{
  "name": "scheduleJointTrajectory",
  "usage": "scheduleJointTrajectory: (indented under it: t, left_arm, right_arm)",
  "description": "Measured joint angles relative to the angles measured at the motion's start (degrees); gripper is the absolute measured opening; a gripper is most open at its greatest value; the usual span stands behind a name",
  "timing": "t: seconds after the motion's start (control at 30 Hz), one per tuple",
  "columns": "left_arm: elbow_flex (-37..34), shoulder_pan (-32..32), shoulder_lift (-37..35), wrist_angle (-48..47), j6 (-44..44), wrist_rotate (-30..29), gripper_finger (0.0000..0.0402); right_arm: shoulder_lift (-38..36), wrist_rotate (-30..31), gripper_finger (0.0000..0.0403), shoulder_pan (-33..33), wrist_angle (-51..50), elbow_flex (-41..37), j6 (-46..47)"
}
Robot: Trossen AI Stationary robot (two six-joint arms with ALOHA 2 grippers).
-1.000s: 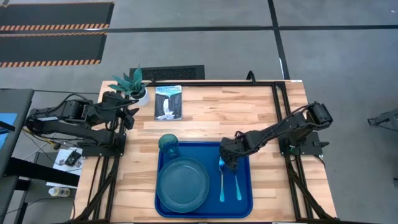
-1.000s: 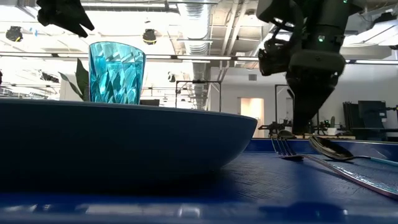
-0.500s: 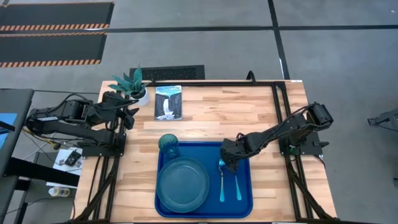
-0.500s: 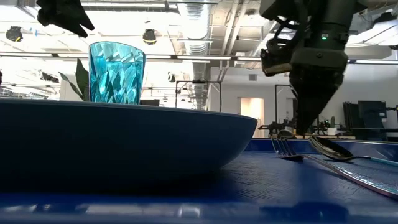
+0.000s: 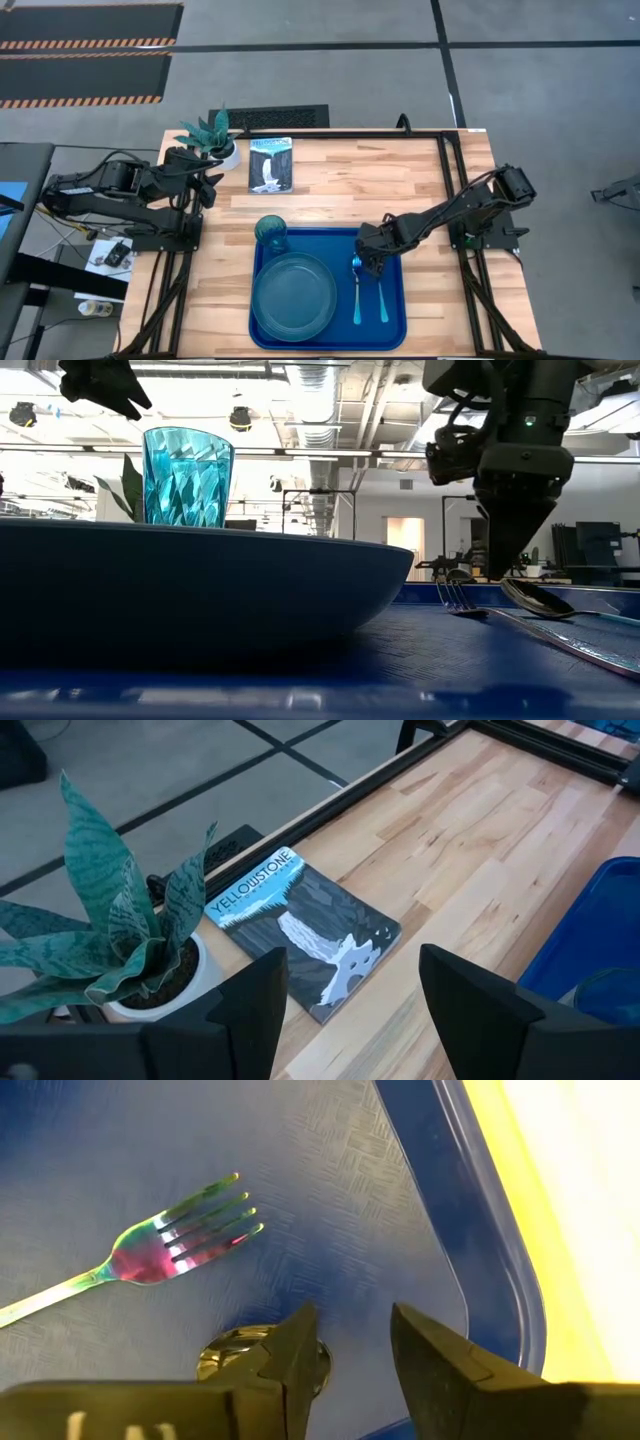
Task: Pick and place plate/cup/fork/spoon on tray
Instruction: Put the blue spoon on the blue serving tray to the right of the blue fork, then return to Home Position
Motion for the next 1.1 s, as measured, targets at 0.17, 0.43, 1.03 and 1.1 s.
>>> scheduleJointTrajectory:
  t: [0.17, 0.43, 1.03, 1.1]
  left_arm:
    - [0.00, -0.01, 0.00, 0.00, 0.00, -0.02, 0.0215]
    - [0.00, -0.01, 0.00, 0.02, -0.04, -0.04, 0.0215]
    - [0.02, 0.00, 0.02, 5.64, 2.68, 1.25, 0.0215]
    - [0.02, 0.00, -0.25, 5.64, 4.20, 1.12, 0.0215]
  right_arm:
    - [0.00, 0.07, 0.0148, 0.00, 0.11, 0.00, 0.00]
    - [-0.82, 1.33, 0.0146, -1.26, 1.95, 2.51, -0.20]
    - [-16.89, 5.86, 0.0143, -6.43, -2.11, 21.92, -31.87]
    - [-19.13, 5.66, 0.0142, -6.58, 0.71, 21.73, -35.38]
